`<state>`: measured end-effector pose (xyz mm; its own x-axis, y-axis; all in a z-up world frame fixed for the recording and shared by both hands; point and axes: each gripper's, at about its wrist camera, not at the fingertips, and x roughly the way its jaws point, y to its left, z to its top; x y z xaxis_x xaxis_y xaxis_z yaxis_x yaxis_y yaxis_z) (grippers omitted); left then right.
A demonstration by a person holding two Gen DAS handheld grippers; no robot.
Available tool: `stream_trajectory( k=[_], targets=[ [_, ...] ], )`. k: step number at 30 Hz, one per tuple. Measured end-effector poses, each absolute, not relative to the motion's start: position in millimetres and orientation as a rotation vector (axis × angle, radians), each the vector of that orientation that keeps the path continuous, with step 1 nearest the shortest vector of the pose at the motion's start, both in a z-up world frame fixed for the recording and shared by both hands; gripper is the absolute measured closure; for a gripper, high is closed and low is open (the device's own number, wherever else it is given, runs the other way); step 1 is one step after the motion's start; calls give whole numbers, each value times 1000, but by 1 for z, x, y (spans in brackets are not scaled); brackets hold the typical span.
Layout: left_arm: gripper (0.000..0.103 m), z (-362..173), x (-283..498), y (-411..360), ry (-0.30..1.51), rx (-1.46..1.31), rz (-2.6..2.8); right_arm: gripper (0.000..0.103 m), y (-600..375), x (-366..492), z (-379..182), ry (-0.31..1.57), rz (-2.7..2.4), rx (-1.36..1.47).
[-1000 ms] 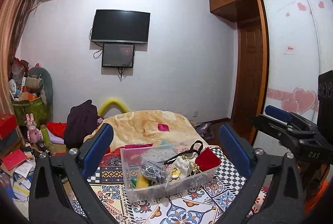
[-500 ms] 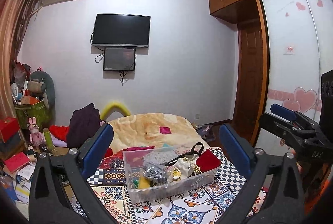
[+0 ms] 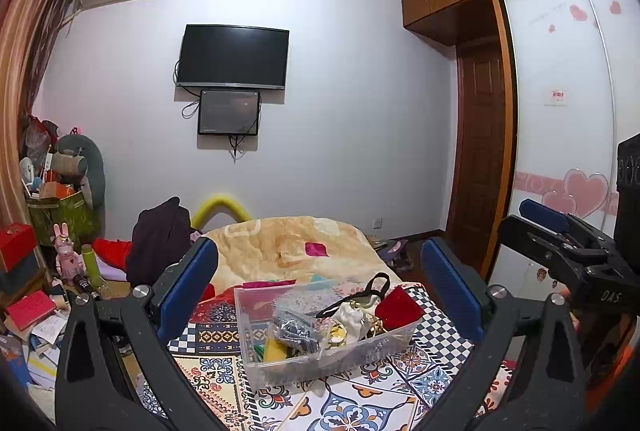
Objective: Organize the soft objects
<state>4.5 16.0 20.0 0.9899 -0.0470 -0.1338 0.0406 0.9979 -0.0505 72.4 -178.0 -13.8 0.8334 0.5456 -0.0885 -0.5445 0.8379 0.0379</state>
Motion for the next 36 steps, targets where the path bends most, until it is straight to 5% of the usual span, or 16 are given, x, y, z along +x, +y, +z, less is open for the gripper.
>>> stream_trajectory(
  k=[36],
  targets=[
    [0, 25, 1, 18, 145, -41, -87, 0, -181, 71, -12, 92, 578, 15]
  ],
)
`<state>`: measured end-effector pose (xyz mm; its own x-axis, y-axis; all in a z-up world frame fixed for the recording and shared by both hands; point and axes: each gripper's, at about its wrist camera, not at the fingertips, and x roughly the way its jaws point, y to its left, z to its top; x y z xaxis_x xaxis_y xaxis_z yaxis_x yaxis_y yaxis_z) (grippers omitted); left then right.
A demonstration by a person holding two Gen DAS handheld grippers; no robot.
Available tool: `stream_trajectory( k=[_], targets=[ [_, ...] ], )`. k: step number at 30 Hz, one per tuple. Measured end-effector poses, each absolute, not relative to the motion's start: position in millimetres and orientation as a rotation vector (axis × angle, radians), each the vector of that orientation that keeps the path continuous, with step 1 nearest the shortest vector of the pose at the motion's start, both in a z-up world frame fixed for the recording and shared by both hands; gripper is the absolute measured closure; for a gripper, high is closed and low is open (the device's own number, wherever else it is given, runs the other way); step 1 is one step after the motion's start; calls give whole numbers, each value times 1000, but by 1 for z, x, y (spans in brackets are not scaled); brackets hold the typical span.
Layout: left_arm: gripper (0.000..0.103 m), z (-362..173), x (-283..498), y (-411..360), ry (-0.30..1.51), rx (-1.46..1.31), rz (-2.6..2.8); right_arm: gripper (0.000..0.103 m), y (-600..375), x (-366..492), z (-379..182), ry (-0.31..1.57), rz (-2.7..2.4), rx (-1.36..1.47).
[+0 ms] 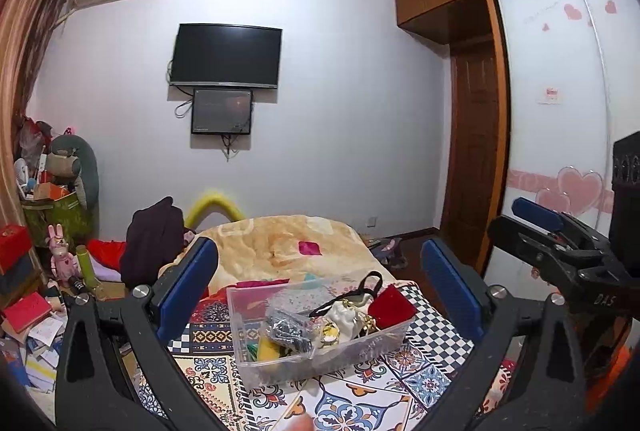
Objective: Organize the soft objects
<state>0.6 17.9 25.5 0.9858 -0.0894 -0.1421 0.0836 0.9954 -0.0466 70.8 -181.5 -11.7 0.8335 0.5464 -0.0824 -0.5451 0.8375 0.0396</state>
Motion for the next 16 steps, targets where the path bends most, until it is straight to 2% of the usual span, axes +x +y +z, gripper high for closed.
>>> stream_trajectory(
  k=[16],
  targets=[
    [0, 24, 1, 16, 156, -37, -95, 0, -179, 74, -14, 106, 577, -2]
  ],
)
